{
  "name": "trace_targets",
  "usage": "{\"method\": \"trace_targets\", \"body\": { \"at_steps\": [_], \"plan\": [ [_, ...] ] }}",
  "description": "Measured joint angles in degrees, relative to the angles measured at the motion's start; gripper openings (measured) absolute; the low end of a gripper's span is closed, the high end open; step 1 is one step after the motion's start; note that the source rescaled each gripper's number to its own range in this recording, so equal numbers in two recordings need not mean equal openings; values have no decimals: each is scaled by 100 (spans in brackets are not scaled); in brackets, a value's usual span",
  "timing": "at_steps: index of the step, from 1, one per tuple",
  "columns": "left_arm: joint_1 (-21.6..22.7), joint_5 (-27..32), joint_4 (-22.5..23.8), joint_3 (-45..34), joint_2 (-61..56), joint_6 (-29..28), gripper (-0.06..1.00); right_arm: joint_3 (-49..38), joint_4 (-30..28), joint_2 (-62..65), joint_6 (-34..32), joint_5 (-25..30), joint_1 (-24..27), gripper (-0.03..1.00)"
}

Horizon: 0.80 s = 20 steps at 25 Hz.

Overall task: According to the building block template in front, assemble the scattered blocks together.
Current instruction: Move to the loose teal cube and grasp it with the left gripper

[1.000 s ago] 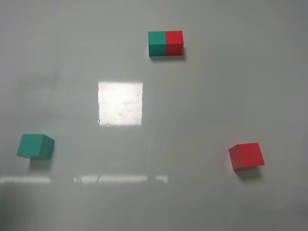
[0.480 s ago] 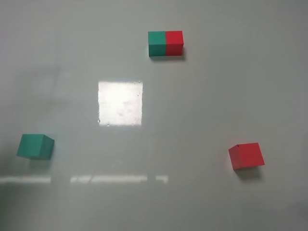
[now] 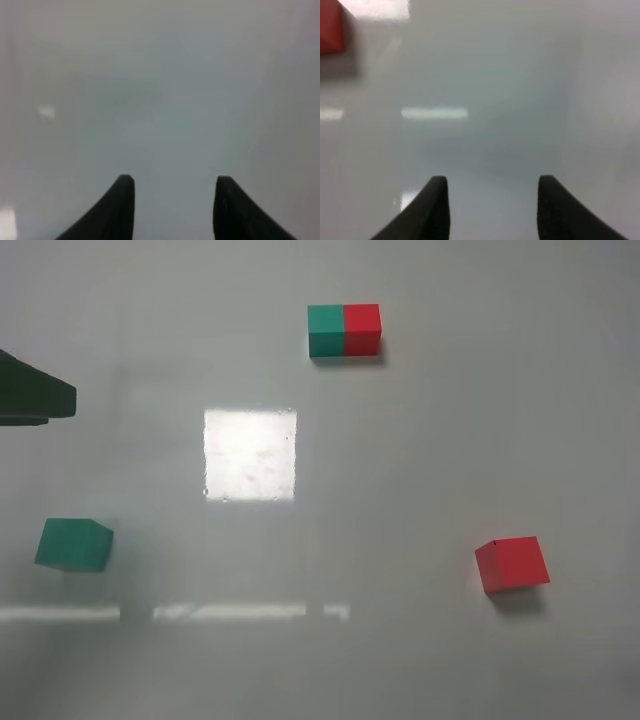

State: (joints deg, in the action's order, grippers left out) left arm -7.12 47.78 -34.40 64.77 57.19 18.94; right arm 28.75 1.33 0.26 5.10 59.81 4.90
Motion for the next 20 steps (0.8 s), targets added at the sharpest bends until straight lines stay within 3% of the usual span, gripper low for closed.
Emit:
{"method": "trace_targets", "body": {
  "at_steps": [2, 4, 10, 13, 16, 20],
  "plan": [
    [-225, 113, 54, 163, 192, -82, 0, 0, 0, 0, 0, 0, 0, 11],
    [-446, 168, 397, 216, 345, -351, 0, 0, 0, 0, 0, 0, 0, 11],
    [-1579, 564, 3242, 216, 415, -2338, 0, 0, 0, 0, -2, 0, 0, 11],
    [-2175, 859, 4256, 217, 409, -3321, 2, 0, 0, 0, -2, 0, 0, 13],
    [-2682, 1244, 4975, 217, 409, -4094, 18, 0, 0, 0, -2, 0, 0, 13],
    [-2988, 1699, 5318, 222, 409, -4588, 66, 0, 0, 0, -2, 0, 0, 13]
  ]
}}
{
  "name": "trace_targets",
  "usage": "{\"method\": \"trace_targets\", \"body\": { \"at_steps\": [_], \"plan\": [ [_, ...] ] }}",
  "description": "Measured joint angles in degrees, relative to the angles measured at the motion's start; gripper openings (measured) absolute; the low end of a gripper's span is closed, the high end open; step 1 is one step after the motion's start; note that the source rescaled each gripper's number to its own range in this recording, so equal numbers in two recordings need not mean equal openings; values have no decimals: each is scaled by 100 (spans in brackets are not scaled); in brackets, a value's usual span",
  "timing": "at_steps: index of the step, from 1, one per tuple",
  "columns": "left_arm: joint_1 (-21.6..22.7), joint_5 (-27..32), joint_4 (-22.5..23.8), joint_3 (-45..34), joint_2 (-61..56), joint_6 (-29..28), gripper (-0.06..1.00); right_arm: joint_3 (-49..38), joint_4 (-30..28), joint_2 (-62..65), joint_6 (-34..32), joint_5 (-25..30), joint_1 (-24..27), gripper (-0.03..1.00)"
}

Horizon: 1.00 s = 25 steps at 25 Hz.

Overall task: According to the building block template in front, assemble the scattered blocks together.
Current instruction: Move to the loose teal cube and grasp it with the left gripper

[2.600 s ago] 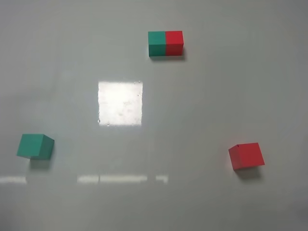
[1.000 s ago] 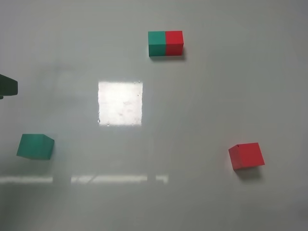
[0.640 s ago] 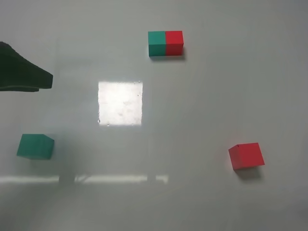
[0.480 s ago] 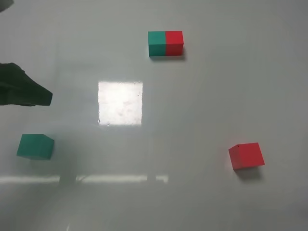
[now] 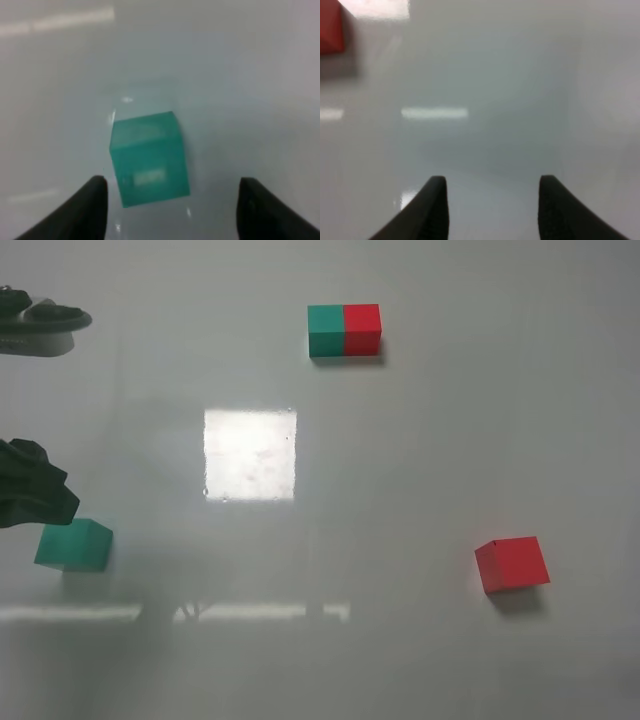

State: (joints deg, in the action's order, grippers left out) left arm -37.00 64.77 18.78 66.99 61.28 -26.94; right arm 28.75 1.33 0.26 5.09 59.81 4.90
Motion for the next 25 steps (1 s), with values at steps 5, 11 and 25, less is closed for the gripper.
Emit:
{"method": "trace_targets", "body": {
  "at_steps": [5, 11, 25],
  "plan": [
    [-26, 244, 96, 0, 0, -437, 97, 0, 0, 0, 0, 0, 0, 13],
    [-26, 377, 275, -217, -5, -805, 100, 0, 0, 0, 0, 0, 0, 13],
    [-26, -794, 753, -1008, -11, -1422, 100, 0, 0, 0, 0, 0, 0, 13]
  ]
}}
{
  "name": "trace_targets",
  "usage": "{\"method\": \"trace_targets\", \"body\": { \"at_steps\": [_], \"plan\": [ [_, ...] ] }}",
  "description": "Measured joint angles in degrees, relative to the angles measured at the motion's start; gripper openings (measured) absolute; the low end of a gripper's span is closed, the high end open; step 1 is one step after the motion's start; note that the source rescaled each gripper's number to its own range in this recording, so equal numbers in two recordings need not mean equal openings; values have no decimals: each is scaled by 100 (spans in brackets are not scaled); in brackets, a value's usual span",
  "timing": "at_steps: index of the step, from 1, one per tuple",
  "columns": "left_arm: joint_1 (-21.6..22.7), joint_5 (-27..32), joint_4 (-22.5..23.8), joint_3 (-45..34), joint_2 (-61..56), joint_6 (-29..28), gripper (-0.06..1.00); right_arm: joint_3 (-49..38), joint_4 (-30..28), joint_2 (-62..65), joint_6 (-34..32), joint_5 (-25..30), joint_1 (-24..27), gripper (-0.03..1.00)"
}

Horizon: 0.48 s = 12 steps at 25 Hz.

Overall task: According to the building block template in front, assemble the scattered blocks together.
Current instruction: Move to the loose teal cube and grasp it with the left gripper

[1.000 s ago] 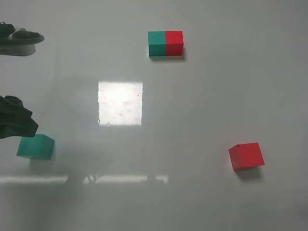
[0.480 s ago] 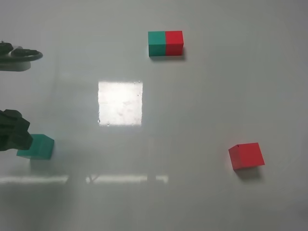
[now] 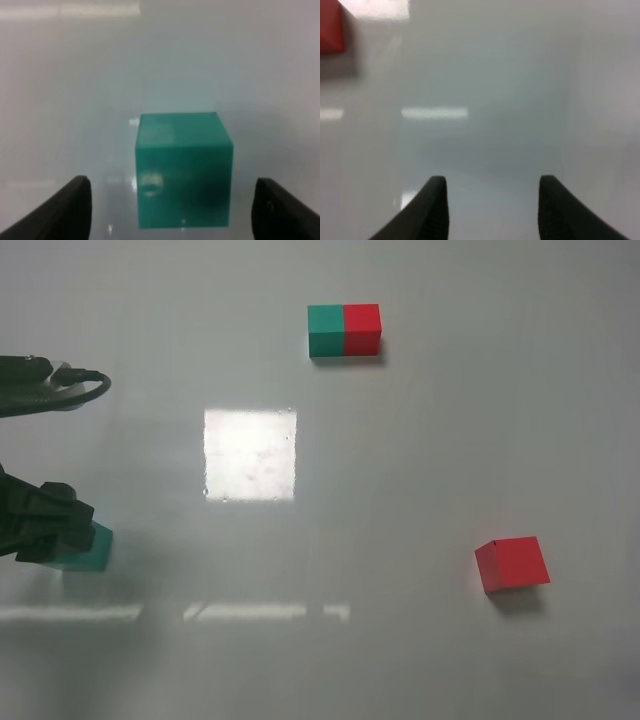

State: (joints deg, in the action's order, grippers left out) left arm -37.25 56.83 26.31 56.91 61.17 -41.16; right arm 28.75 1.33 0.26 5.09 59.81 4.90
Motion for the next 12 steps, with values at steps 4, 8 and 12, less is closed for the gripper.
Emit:
{"method": "trace_targets", "body": {
  "at_steps": [4, 8, 12],
  "plan": [
    [0, -192, 179, -105, 0, -169, 100, 0, 0, 0, 0, 0, 0, 13],
    [0, -233, 260, -105, 0, -239, 100, 0, 0, 0, 0, 0, 0, 13],
    [0, -245, 260, -105, 136, -246, 100, 0, 0, 0, 0, 0, 0, 13]
  ]
}}
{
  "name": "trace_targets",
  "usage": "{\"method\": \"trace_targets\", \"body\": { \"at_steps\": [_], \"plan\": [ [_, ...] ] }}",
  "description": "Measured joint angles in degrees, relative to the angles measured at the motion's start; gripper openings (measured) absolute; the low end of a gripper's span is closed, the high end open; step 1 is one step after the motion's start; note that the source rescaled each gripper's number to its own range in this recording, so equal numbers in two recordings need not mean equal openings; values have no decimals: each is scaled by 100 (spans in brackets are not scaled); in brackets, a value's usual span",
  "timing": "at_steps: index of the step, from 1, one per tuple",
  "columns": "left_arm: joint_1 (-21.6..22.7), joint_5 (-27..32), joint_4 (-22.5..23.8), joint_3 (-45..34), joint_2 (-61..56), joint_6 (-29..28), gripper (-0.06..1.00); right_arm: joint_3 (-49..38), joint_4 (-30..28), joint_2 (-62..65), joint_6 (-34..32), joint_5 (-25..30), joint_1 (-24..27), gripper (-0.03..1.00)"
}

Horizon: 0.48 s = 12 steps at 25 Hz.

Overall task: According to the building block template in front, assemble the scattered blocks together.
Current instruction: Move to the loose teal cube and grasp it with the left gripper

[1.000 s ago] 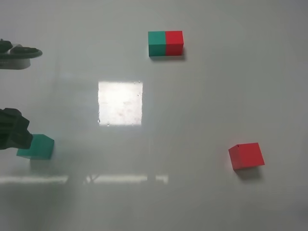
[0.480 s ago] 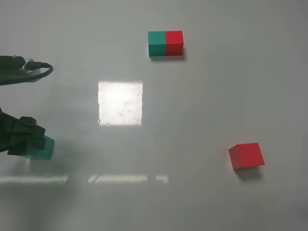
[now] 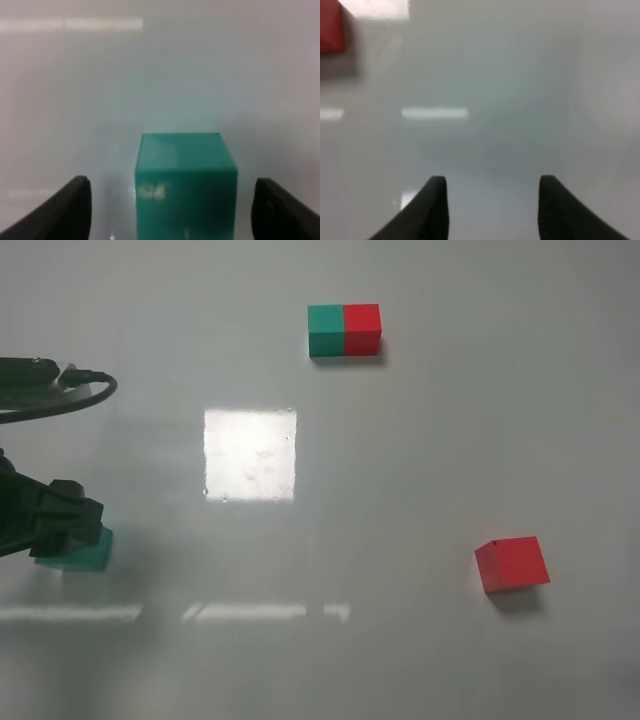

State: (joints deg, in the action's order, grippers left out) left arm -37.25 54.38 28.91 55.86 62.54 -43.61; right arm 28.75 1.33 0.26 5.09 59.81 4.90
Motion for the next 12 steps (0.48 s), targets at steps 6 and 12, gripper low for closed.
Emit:
{"method": "trace_targets", "body": {
  "at_steps": [6, 12],
  "plan": [
    [0, -54, -24, -14, 359, 0, 98, 0, 0, 0, 0, 0, 0, 9],
    [0, -122, 12, -39, 370, -86, 98, 0, 0, 0, 0, 0, 0, 8]
  ]
}}
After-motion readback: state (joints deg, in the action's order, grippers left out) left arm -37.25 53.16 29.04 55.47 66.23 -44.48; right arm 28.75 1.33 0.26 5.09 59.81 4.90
